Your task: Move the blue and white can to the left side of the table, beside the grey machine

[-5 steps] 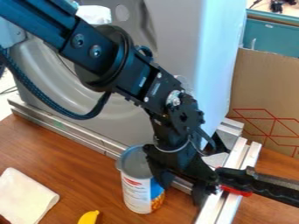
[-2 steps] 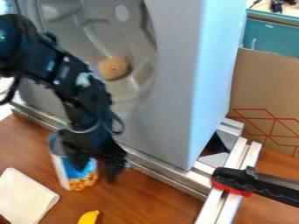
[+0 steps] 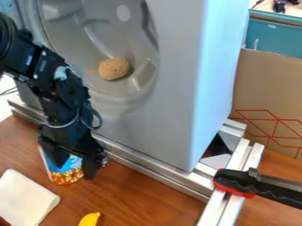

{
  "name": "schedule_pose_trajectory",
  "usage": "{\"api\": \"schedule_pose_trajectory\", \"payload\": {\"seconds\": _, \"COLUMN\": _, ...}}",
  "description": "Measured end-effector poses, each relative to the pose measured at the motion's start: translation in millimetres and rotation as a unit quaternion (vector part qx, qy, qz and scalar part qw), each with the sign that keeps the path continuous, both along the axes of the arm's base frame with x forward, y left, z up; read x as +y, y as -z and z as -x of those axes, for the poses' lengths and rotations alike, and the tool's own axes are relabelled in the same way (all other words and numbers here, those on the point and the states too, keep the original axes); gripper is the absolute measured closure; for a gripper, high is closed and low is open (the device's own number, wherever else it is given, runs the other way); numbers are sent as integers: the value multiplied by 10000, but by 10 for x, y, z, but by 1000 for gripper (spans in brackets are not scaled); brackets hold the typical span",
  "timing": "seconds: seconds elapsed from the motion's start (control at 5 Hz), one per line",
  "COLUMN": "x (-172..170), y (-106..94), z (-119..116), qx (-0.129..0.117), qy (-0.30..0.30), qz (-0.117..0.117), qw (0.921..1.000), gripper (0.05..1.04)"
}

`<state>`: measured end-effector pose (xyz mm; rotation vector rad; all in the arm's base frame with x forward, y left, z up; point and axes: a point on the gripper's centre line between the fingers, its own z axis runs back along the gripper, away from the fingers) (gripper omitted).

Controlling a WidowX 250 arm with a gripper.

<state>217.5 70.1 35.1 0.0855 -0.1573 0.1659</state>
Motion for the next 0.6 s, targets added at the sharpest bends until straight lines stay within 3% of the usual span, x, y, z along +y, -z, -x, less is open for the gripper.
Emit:
{"api": "schedule_pose_trajectory", "payload": {"seconds": 0.2, "x": -157, "y": -172, "z": 66, "qx": 149, "qy": 662, "qz": 432, "qw": 9968, "gripper": 85}}
{"api": "schedule_pose_trajectory", "payload": {"seconds": 0.4, "x": -251, "y": -293, "z": 287, "qx": 575, "qy": 990, "qz": 615, "qw": 9915, "gripper": 85}}
{"api": "schedule_pose_trajectory", "payload": {"seconds": 0.6, "x": -303, "y": -355, "z": 507, "qx": 820, "qy": 1365, "qz": 545, "qw": 9857, "gripper": 85}}
